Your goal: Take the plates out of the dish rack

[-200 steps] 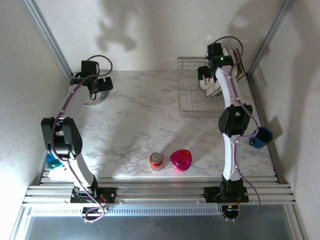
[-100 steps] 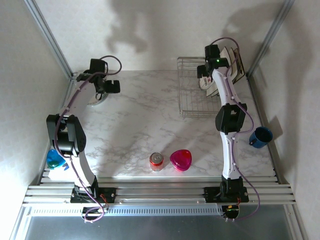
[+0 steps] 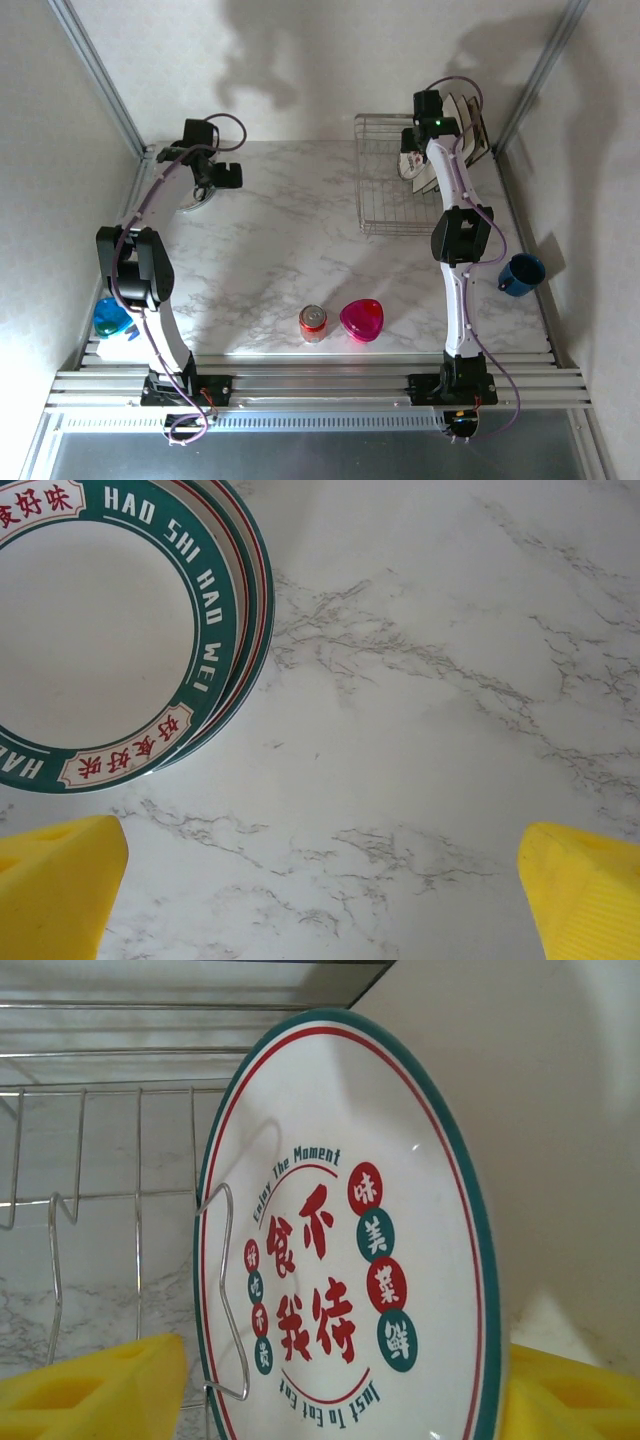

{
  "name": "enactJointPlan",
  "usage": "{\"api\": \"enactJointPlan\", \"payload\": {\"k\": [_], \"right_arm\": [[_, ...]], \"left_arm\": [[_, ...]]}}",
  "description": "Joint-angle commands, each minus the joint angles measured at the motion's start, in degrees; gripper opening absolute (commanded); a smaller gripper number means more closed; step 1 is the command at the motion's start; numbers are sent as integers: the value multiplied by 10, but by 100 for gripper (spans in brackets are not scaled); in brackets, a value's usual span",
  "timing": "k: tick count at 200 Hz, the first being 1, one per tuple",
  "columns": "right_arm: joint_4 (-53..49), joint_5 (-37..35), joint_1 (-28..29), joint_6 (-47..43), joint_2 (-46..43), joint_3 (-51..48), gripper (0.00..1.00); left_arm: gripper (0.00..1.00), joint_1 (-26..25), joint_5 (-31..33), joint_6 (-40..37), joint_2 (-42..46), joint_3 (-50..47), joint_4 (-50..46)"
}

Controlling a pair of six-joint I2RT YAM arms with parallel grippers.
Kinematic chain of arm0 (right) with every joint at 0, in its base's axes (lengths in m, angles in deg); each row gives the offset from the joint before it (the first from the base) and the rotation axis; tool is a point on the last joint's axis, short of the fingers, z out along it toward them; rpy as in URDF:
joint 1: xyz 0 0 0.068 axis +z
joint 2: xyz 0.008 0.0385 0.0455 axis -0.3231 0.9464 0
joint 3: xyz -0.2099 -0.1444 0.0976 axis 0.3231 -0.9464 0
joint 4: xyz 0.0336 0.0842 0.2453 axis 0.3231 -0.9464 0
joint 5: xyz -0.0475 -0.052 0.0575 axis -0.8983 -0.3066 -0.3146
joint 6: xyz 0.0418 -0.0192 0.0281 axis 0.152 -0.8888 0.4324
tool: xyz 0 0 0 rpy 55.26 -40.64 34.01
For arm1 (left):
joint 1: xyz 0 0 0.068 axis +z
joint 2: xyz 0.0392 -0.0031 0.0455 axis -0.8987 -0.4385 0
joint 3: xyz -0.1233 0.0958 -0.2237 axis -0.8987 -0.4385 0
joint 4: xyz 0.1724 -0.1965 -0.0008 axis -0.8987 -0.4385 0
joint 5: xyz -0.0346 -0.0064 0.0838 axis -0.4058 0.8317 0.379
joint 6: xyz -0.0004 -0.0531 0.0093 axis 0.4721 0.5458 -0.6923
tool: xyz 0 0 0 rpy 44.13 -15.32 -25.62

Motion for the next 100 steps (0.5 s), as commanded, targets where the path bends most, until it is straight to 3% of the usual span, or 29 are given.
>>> {"api": "enactJointPlan", "payload": {"k": [1, 100], "right_arm": [[15, 12, 2, 9, 18, 25, 65], [14, -2, 3, 17, 13, 24, 23]], "left_arm": [[100, -5, 5, -14, -5, 19, -16], [100, -5, 3, -14, 1, 18, -18]]}}
